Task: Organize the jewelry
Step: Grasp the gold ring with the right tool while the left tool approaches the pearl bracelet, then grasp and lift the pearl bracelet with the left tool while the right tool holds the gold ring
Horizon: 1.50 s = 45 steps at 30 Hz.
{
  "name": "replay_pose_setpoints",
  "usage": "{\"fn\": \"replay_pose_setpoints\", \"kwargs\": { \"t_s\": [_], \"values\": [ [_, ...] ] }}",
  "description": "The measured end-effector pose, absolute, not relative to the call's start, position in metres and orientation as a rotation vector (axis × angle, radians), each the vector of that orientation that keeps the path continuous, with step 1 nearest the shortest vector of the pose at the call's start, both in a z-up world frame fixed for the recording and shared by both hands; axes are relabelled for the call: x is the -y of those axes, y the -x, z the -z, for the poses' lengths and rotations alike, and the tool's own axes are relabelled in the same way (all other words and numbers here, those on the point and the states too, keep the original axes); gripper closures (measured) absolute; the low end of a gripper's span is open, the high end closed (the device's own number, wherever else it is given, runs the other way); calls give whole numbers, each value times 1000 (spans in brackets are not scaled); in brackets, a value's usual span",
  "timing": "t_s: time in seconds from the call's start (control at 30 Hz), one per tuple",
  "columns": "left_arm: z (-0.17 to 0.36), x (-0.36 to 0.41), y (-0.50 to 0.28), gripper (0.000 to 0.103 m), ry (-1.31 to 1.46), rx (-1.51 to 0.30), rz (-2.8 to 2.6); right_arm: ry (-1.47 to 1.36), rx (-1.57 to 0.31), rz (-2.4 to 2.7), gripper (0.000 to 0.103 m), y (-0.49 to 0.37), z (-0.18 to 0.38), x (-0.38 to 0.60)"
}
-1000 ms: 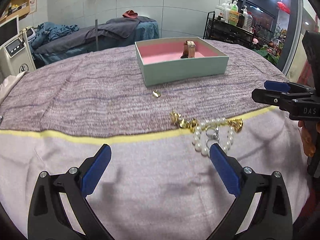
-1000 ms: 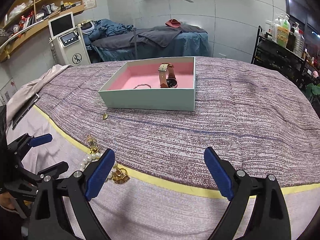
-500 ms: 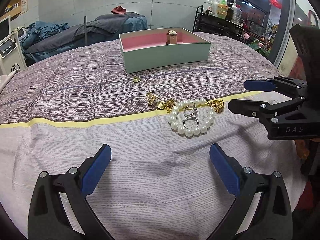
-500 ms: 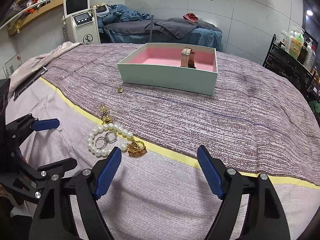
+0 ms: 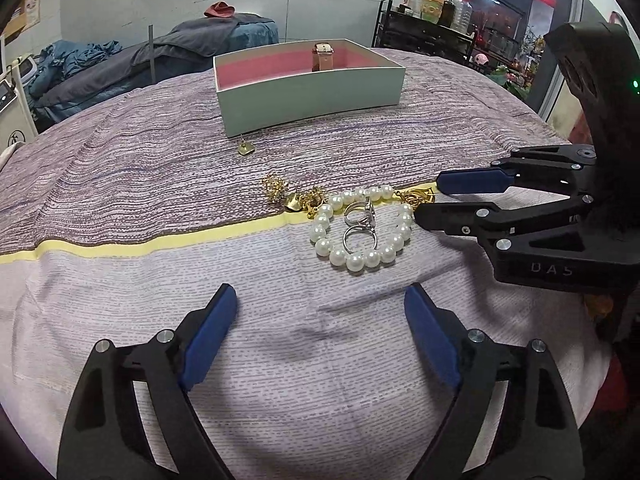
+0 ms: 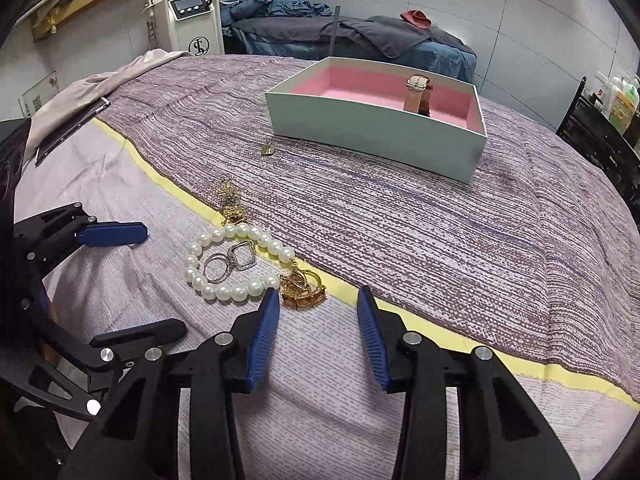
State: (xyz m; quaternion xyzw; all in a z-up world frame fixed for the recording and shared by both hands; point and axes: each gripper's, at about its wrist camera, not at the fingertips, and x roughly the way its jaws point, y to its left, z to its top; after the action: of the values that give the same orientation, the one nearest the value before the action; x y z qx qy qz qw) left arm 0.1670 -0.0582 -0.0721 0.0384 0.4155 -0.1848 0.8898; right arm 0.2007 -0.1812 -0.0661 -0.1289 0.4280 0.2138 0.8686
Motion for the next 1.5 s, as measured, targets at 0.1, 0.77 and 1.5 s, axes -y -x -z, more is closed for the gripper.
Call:
{"fn": "replay_pose_setpoints", "kwargs": {
  "t_s": [0.1,0.77,1.5],
  "values": [
    [72,61,-171,22,-77,-867,396,276,-899,-468,80,-202,67,178],
    [70,80,-196,38,-60,-879,449,191,-886,-416,80,-188,56,214],
    [32,81,-176,65,-33,-768,499,170,-876,-424,80,-186,55,214]
  ]
}}
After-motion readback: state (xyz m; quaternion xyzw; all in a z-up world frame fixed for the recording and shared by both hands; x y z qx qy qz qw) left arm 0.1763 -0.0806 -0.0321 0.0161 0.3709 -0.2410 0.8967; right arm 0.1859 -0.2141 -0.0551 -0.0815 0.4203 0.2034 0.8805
